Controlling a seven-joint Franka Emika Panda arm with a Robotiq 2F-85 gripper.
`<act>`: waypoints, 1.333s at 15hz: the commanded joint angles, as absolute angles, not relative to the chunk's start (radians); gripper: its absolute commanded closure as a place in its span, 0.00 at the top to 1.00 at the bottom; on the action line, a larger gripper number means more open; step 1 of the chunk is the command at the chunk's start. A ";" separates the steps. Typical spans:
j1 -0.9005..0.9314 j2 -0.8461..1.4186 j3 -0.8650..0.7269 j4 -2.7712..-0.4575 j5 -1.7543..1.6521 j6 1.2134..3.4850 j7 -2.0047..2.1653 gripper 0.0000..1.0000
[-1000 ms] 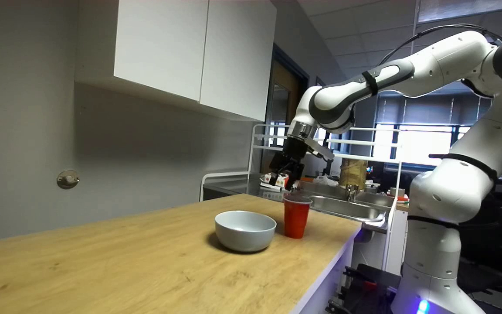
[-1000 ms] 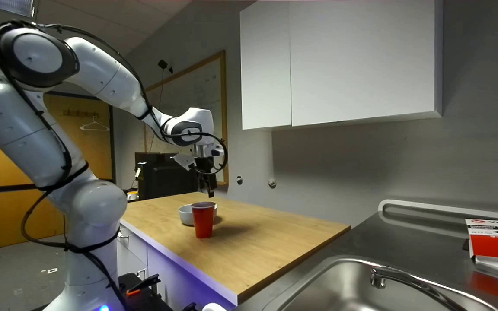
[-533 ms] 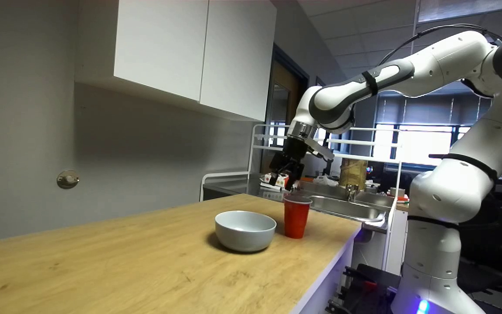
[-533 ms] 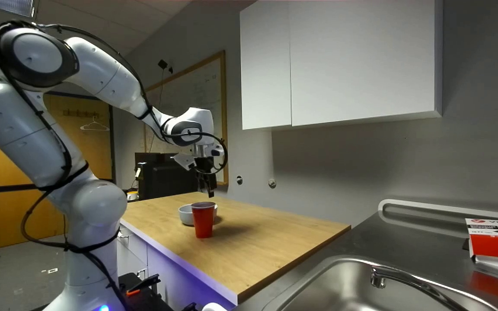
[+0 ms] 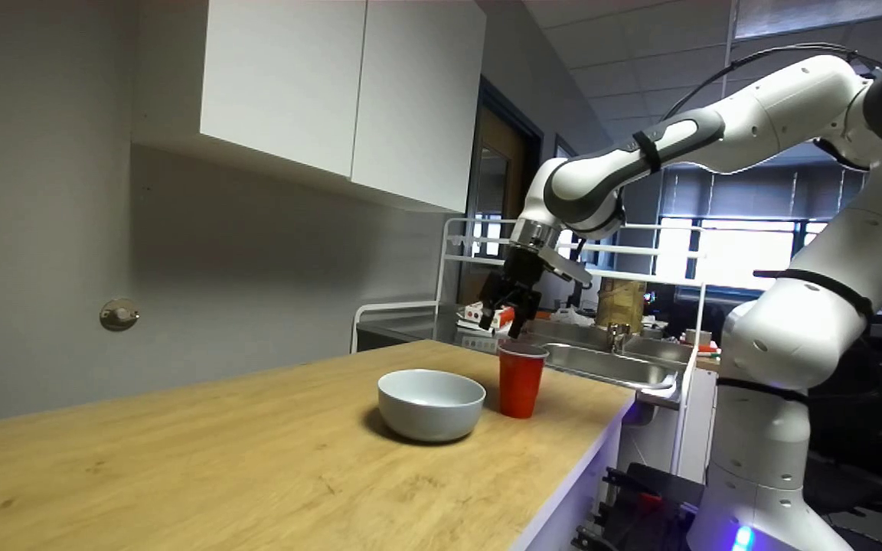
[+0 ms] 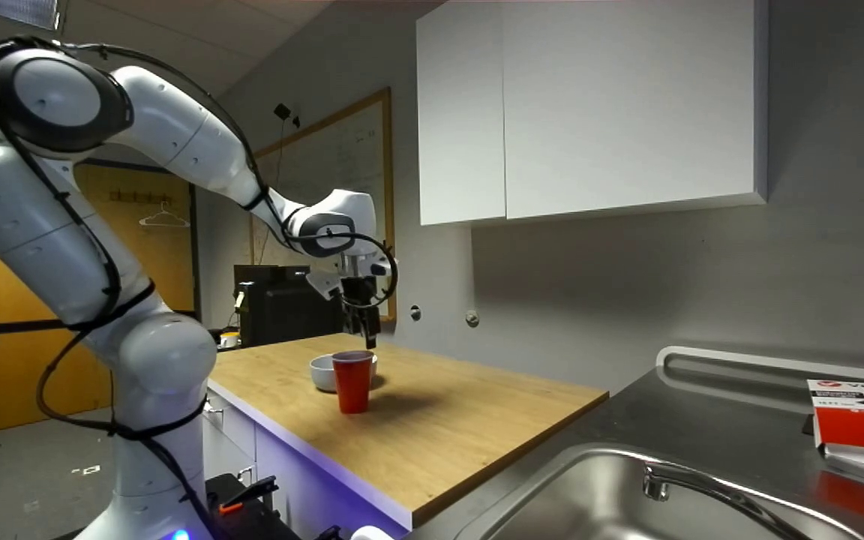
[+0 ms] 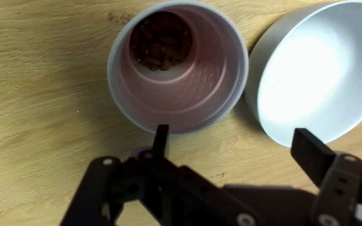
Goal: Pour the contents in the cup into the bowl
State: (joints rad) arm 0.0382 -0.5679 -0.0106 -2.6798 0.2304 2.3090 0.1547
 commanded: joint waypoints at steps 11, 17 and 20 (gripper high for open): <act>-0.153 -0.602 -0.080 -2.704 0.178 2.127 0.201 1.00; -0.138 -0.707 -0.084 -2.722 0.174 1.977 0.131 1.00; -0.133 -0.696 -0.053 -2.725 0.154 2.032 0.144 1.00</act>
State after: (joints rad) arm -0.1392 -0.6815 -0.0784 -2.7111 0.1740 2.0001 0.1493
